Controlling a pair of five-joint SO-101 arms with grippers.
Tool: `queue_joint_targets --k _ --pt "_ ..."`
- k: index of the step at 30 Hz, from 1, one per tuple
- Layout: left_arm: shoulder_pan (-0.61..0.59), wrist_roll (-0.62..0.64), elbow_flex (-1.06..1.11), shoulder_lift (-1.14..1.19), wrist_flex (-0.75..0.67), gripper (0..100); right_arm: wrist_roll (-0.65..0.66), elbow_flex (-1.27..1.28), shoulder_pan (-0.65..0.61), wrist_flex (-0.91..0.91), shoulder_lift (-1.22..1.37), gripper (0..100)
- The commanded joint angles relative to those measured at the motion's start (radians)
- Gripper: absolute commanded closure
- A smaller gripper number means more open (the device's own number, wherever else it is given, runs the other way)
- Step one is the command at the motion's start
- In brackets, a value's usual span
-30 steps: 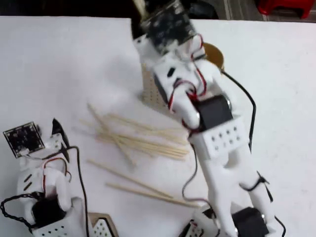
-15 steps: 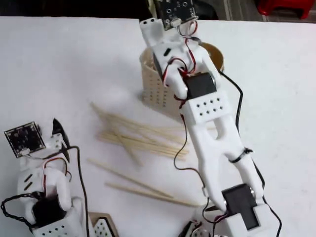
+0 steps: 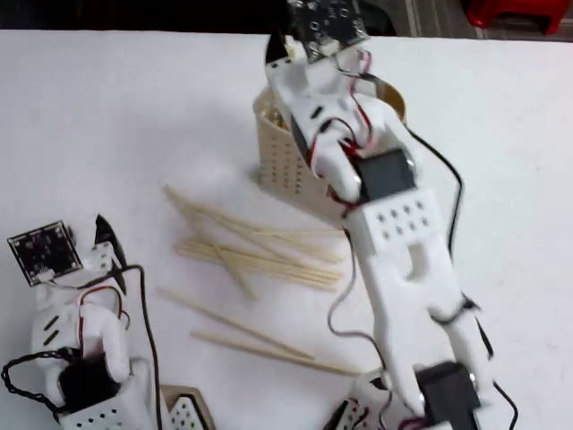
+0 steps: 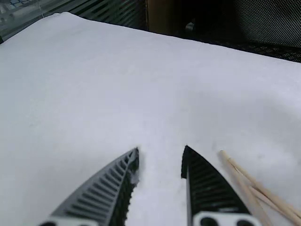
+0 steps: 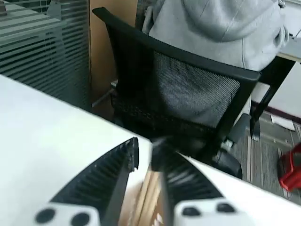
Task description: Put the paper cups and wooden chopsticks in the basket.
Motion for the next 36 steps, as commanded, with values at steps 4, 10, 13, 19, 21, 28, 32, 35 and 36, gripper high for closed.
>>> queue_joint_targets --k 4,10,13,19,21,28,32,35,36 --pt "-0.002 -0.011 -0.003 -0.010 -0.003 84 0.002 -0.032 0.016 0.429 -0.216 98.1" --pt "0.030 -0.075 -0.011 -0.010 -0.012 84 0.002 0.055 0.018 0.633 -0.306 98.1" --pt "0.093 -0.127 -0.021 -0.008 -0.031 87 0.002 0.239 0.024 0.619 -0.358 98.0" --pt "0.174 -0.279 -0.141 -0.007 0.029 90 0.003 0.672 0.156 0.309 -0.510 97.8" --pt "0.196 -0.342 -0.181 -0.005 0.055 90 0.003 0.783 0.199 0.209 -0.552 97.8" --pt "0.343 -0.563 -0.307 -0.005 0.226 90 -0.109 1.014 0.315 -0.028 -0.596 97.8" --pt "0.374 -0.635 -0.359 0.048 0.293 90 -0.137 1.022 0.335 -0.036 -0.596 97.8" --pt "0.375 -0.674 -0.396 0.189 0.295 90 -0.141 1.022 0.338 -0.038 -0.596 97.8" --pt "0.377 -0.698 -0.416 0.248 0.295 90 -0.141 1.023 0.338 -0.038 -0.596 97.8"
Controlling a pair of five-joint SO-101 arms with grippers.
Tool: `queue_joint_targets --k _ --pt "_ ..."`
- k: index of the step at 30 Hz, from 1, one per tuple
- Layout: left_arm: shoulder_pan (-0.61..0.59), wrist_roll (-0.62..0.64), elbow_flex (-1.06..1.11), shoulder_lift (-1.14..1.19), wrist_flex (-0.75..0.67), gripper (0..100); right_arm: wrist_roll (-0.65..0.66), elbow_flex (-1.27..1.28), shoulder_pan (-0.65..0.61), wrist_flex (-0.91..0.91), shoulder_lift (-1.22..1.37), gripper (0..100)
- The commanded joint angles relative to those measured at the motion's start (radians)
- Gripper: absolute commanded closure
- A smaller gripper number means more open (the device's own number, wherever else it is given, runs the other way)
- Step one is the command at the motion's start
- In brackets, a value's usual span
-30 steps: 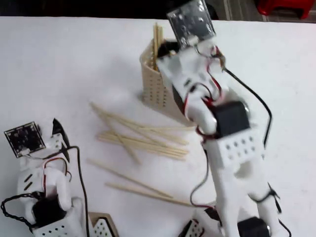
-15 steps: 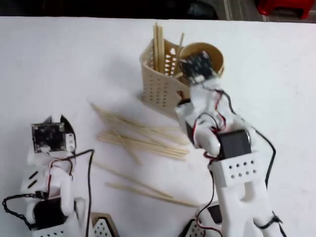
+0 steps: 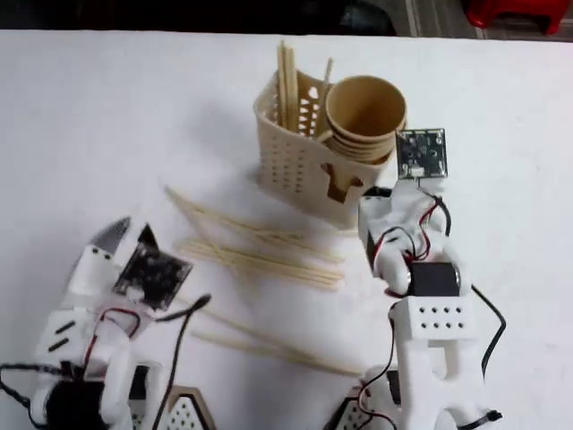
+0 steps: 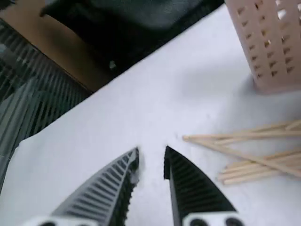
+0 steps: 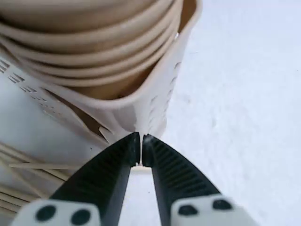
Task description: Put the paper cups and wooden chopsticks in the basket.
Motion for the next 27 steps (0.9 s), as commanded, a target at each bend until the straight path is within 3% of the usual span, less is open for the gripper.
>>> queue_joint_targets --k 1,5,9,18,27 --pt "0.022 -0.097 -0.114 0.245 0.005 90 -0.011 -0.008 0.012 -0.021 -0.028 97.8" --pt "0.067 -0.269 -0.204 0.467 0.005 88 -0.011 -0.006 0.015 -0.021 -0.028 97.8" --pt "0.096 -0.301 -0.285 0.661 -0.020 80 -0.011 0.009 0.045 -0.038 -0.027 97.8" --pt "0.248 -0.555 -0.327 1.015 -0.032 80 -0.012 0.020 0.059 -0.062 -0.027 97.7" --pt "0.357 -0.574 -0.328 1.268 -0.181 80 -0.005 0.020 0.059 -0.064 -0.027 97.7"
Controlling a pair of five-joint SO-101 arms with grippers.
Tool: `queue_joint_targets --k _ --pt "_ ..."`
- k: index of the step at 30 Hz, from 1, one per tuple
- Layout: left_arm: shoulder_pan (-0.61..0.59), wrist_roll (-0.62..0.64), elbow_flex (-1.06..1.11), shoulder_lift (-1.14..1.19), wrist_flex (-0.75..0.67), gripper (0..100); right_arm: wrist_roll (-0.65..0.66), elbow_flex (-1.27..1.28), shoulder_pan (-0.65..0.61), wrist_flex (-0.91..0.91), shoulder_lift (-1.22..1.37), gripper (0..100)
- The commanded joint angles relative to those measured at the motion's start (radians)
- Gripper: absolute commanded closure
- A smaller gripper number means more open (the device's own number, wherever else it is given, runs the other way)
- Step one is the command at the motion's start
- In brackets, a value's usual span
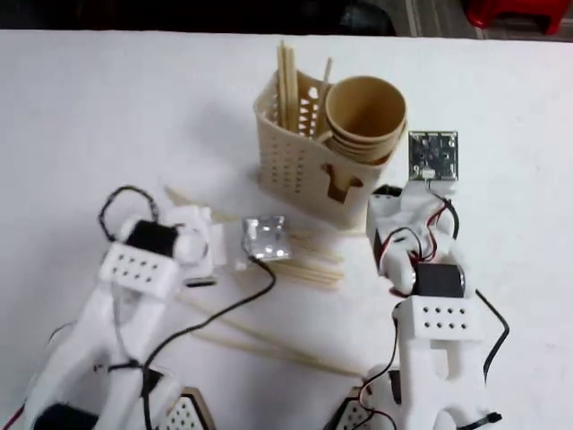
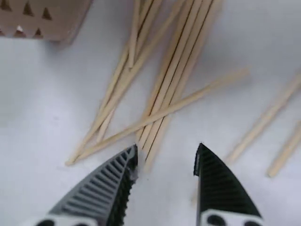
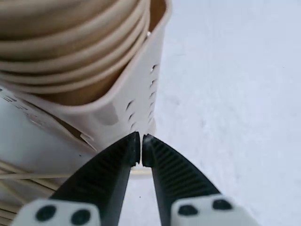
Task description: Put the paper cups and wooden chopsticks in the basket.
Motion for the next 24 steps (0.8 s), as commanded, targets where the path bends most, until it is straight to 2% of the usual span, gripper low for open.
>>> queue_joint_targets --k 1,9,18,24 --pt "0.058 -0.015 -0.049 0.117 -0.097 80 0.002 -0.008 0.010 -0.018 -0.027 97.7" --pt "0.064 -0.015 -0.068 0.343 -0.249 80 0.003 -0.008 0.010 -0.018 -0.027 97.7" --pt "0.064 -0.014 -0.207 0.578 -0.245 85 0.003 -0.008 0.010 -0.018 -0.027 97.7" --pt "0.071 -0.015 -0.235 0.601 -0.193 93 0.005 -0.008 0.010 -0.018 -0.028 97.7"
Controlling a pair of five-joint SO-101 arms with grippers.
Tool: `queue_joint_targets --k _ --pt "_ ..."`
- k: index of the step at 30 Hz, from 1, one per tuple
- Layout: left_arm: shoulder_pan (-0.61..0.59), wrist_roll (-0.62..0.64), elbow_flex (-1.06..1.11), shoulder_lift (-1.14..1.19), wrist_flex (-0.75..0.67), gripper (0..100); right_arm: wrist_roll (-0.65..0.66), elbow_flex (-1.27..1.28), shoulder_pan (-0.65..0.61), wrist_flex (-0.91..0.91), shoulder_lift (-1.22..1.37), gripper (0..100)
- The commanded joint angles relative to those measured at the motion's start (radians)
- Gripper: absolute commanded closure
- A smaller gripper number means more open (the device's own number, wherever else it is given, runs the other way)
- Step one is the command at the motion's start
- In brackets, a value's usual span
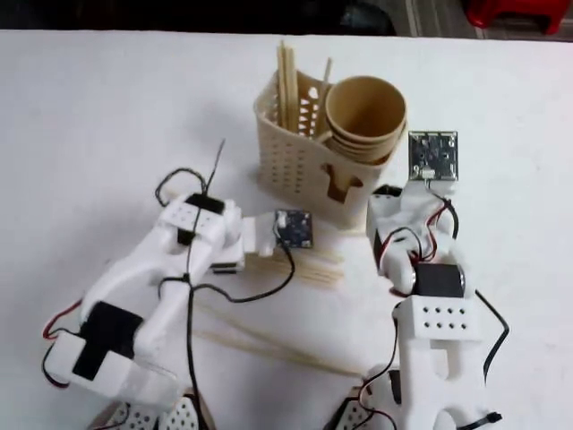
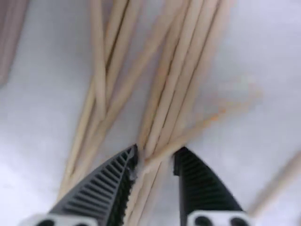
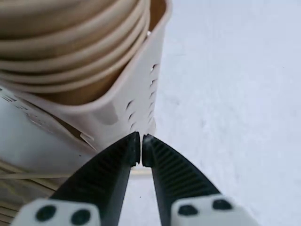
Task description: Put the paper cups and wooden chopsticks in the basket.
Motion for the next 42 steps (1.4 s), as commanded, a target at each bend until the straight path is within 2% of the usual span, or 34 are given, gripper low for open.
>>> queue_joint_targets --k 1,4,14,23,34,40,42 --pt "0.010 -0.014 -0.043 0.008 0.015 95 0.005 -0.008 0.010 -0.018 -0.028 97.7" --pt "0.008 -0.014 -0.043 0.005 0.035 98 0.005 -0.008 0.010 -0.019 -0.028 97.7" --pt "0.001 -0.014 -0.052 -0.013 0.144 98 0.005 -0.008 0.010 -0.019 -0.028 97.7" --pt "-0.019 -0.014 -0.041 -0.328 0.311 98 0.005 -0.008 0.010 -0.019 -0.028 97.7" --pt "-0.107 -0.015 -0.043 -0.562 0.430 98 0.005 -0.008 0.010 -0.019 -0.028 97.7" --pt "-0.104 -0.009 -0.043 -0.723 0.483 98 0.005 -0.008 0.012 -0.019 -0.028 97.7" --pt "-0.101 0.034 -0.049 -0.780 0.482 98 0.005 -0.008 0.015 -0.019 -0.028 97.7"
